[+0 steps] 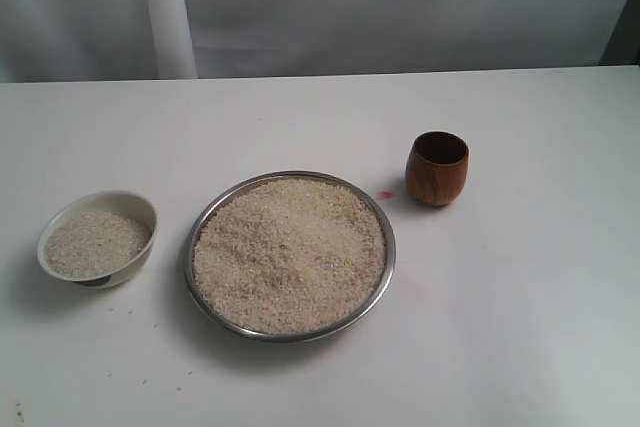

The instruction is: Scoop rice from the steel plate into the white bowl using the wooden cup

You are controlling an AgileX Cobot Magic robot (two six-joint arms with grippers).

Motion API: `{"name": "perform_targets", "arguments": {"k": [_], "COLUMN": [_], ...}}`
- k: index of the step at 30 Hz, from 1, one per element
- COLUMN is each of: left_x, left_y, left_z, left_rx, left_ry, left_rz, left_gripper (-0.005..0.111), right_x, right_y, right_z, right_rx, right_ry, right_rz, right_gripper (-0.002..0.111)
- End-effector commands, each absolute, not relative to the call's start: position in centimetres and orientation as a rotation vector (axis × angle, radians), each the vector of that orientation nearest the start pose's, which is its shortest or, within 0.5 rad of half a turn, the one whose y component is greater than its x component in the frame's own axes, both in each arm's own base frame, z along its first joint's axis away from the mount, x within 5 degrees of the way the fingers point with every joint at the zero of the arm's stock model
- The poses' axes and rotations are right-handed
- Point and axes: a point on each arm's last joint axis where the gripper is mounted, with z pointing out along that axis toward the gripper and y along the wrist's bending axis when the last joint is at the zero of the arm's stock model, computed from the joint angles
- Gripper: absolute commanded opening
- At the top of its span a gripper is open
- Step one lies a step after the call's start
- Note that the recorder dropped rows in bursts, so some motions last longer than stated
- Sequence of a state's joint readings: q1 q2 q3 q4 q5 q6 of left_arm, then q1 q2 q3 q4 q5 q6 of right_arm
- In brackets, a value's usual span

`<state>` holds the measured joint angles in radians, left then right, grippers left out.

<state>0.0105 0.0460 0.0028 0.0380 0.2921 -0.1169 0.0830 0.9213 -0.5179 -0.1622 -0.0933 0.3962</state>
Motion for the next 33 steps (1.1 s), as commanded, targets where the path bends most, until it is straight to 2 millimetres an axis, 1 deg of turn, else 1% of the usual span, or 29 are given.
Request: {"name": "perform_targets", "arguments": {"k": [1, 3, 5, 7, 9, 12, 15, 18, 22, 25, 29, 33], "left_x": [5.8, 5.8, 5.8, 5.8, 5.8, 5.8, 5.8, 5.8, 5.8, 5.8, 5.8, 5.8], "left_y": [0.2, 0.2, 0.2, 0.2, 0.2, 0.2, 0.2, 0.2, 0.2, 0.2, 0.2, 0.2], "left_z": [18.5, 18.5, 18.5, 18.5, 18.5, 18.5, 18.5, 18.5, 18.5, 18.5, 18.5, 18.5], "left_rx": [-0.1, -0.1, -0.1, -0.1, -0.1, -0.1, -0.1, -0.1, -0.1, -0.1, -0.1, -0.1], "left_ry": [1.816, 1.816, 1.816, 1.816, 1.816, 1.816, 1.816, 1.816, 1.816, 1.816, 1.816, 1.816], "left_rz": [-0.047, -0.047, -0.047, -0.047, -0.047, -0.047, -0.047, -0.047, -0.047, -0.047, -0.047, -0.047], "left_gripper": [0.0, 0.0, 0.0, 0.0, 0.0, 0.0, 0.0, 0.0, 0.0, 0.0, 0.0, 0.0], "right_x": [20.6, 21.2, 22.0, 23.0, 24.1, 25.4, 26.3, 27.0, 27.5, 27.6, 27.3, 26.0], "right_y": [4.5, 5.8, 6.4, 6.8, 7.0, 7.5, 8.5, 9.2, 9.5, 9.6, 9.5, 9.2], "right_z": [29.5, 29.1, 28.3, 27.0, 25.1, 22.5, 20.3, 18.5, 15.6, 14.0, 13.2, 12.5], "right_rx": [-0.178, -0.275, -0.304, -0.3, -0.323, -0.326, -0.353, -0.369, -0.419, -0.425, -0.426, -0.435], "right_ry": [1.682, 1.64, 1.644, 1.69, 1.755, 1.825, 1.86, 1.864, 1.939, 1.995, 2.011, 2.007], "right_rz": [0.256, 0.275, 0.289, 0.286, 0.248, 0.257, 0.29, 0.316, 0.299, 0.297, 0.303, 0.312], "right_gripper": [0.0, 0.0, 0.0, 0.0, 0.0, 0.0, 0.0, 0.0, 0.0, 0.0, 0.0, 0.0]}}
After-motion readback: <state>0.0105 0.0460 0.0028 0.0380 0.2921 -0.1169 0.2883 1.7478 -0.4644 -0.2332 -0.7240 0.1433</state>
